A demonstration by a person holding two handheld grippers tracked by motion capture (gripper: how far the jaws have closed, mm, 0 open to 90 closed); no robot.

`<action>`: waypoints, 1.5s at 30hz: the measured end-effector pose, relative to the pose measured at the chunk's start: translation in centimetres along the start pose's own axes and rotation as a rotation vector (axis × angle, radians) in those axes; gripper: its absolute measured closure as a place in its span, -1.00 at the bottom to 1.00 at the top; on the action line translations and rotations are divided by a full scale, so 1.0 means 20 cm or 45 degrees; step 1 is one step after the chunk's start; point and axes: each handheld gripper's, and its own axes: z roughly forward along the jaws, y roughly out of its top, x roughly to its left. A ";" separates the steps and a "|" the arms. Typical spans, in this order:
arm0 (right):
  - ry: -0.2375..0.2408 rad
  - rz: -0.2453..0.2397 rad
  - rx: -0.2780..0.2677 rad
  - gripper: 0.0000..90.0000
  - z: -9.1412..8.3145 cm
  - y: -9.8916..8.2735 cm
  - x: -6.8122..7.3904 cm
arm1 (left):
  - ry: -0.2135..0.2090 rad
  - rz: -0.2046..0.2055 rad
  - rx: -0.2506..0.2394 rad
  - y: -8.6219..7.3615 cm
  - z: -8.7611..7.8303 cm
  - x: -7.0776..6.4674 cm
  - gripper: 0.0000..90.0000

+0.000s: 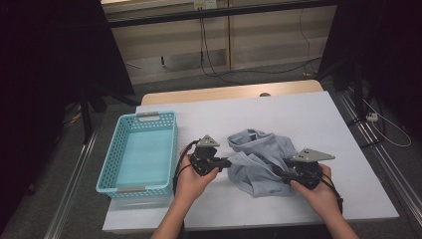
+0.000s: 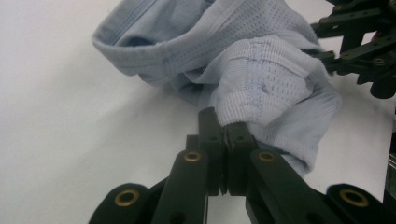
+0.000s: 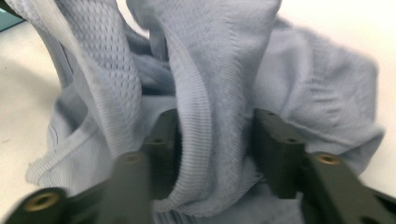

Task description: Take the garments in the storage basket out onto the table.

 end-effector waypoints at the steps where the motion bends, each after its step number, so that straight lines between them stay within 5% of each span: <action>1: -0.010 -0.009 -0.008 -0.01 0.00 0.01 0.00 | 0.001 -0.001 -0.001 0.00 0.00 0.00 0.97; 5: -0.039 -0.048 -0.018 -0.20 -0.01 0.05 0.02 | 0.003 -0.005 -0.003 0.00 -0.01 0.01 0.97; 13: -0.076 -0.031 -0.065 -0.44 -0.03 0.13 -0.01 | 0.007 -0.011 -0.002 0.00 -0.01 0.01 0.97; 26: -0.093 -0.108 -0.069 -0.36 0.08 0.34 0.05 | 0.018 -0.008 0.006 -0.02 -0.02 0.02 0.97; 30: -0.098 -0.113 -0.067 -0.14 0.12 0.40 0.04 | 0.020 -0.015 0.004 -0.02 -0.02 0.02 0.97; 36: -0.040 -0.095 -0.027 0.90 0.14 0.42 0.02 | 0.032 -0.017 0.002 -0.03 -0.04 0.03 0.97; 45: -0.080 0.070 -0.145 1.00 -0.03 0.32 -0.16 | 0.055 -0.035 -0.023 -0.02 -0.08 0.05 0.97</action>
